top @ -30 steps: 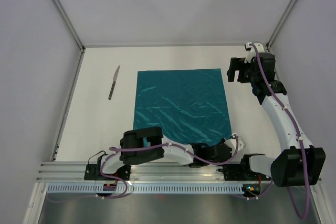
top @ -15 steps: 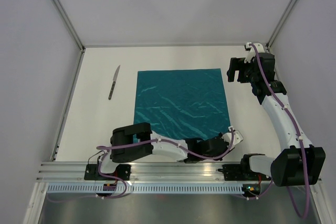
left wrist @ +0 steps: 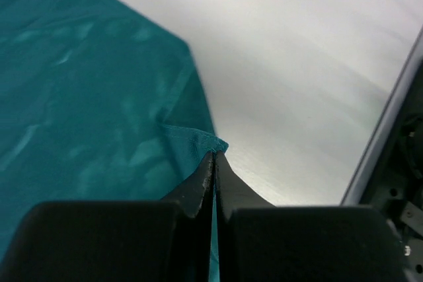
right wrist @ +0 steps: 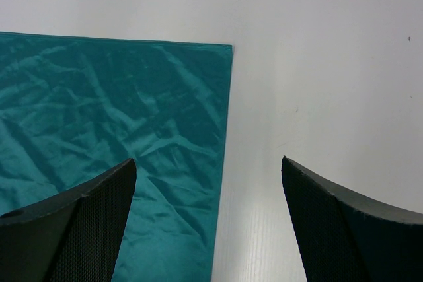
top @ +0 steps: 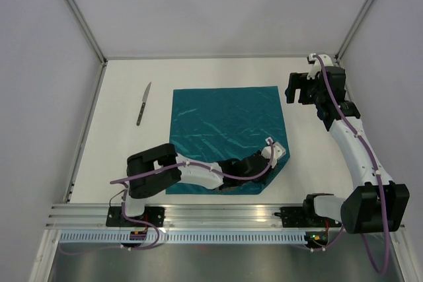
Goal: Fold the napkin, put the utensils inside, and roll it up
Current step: Fold the napkin
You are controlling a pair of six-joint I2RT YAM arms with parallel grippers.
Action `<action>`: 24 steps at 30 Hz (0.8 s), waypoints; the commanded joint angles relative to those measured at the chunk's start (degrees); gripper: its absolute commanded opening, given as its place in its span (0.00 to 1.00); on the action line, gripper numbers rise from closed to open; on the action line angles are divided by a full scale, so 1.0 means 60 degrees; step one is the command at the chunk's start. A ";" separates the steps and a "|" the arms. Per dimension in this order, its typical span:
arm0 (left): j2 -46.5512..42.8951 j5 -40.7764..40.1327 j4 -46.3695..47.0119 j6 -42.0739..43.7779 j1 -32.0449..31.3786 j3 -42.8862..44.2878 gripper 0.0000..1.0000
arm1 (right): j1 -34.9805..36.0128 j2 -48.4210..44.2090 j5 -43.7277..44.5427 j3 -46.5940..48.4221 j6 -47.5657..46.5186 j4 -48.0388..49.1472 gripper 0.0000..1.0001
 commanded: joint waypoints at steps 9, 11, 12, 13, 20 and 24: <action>-0.1645 0.0173 0.0563 -0.1348 0.1767 -0.1182 0.02 | 0.0026 0.0108 -0.0040 0.0225 -0.0023 0.0079 0.95; -0.1748 0.0202 0.0519 -0.1436 0.2075 -0.1313 0.02 | 0.0040 0.0123 -0.0055 0.0211 -0.0022 0.0079 0.95; -0.1793 0.0202 0.0475 -0.1465 0.2193 -0.1328 0.02 | 0.0026 0.0108 -0.0055 0.0211 -0.0023 0.0079 0.95; -0.1880 0.0202 0.0373 -0.1509 0.2310 -0.1357 0.02 | 0.0025 0.0123 -0.0055 0.0211 -0.0023 0.0079 0.95; -0.2364 0.0392 0.0080 -0.1583 0.3452 -0.1650 0.02 | 0.0026 0.0152 -0.0099 0.0211 -0.0008 0.0050 0.95; -0.2642 0.0524 -0.0052 -0.1583 0.4287 -0.1812 0.02 | 0.0026 0.0167 -0.0143 0.0211 -0.0008 0.0064 0.95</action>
